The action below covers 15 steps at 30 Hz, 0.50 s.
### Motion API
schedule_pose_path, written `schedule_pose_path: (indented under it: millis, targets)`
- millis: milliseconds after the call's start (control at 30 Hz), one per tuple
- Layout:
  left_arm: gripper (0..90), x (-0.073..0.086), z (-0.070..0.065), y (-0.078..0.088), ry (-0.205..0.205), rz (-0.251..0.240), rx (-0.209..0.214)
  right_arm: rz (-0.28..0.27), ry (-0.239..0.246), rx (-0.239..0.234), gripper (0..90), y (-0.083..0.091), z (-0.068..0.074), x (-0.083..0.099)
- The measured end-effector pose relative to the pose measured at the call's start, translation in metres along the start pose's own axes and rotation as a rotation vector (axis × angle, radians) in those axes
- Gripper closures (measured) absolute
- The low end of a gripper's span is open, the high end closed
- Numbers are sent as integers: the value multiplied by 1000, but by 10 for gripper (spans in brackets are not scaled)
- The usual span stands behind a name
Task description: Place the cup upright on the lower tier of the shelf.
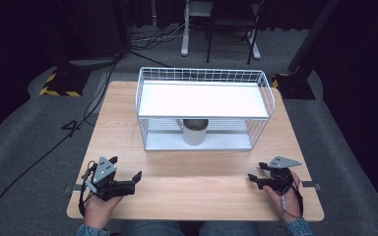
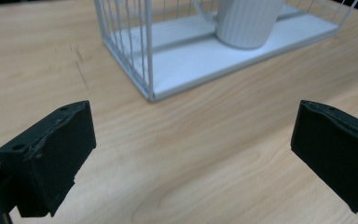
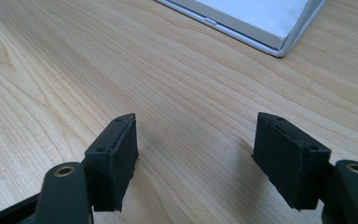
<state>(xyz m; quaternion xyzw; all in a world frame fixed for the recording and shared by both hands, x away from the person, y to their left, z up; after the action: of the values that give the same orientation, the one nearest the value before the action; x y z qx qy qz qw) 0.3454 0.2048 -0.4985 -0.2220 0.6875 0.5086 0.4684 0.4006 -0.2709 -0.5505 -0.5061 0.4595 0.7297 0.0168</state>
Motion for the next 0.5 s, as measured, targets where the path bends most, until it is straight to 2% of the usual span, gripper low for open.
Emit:
schedule_pose_path:
  millis: [67, 200, 500]
  targets:
    - [3, 10, 9, 0, 23, 35, 1, 0, 2, -2, 307, 0, 0, 0]
    - [3, 17, 15, -1, 48, 58, -1, 0, 2, -2, 307, 0, 0, 0]
    - [3, 37, 26, -5, 45, 163, -15, 0, 2, -2, 307, 0, 0, 0]
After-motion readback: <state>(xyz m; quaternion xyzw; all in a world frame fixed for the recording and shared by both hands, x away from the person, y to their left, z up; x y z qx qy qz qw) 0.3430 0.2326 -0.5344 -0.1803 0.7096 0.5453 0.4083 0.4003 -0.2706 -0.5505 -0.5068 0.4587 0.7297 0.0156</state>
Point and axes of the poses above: each handheld gripper's, and its own axes: y roughly backward along the jaws, x roughly out of its underside, z roughly to its left, the point moved 7 cm from there along -y, roughly forward along the jaws, and after that the axes turned 6 degrees about -x, right-handed, at the moved point
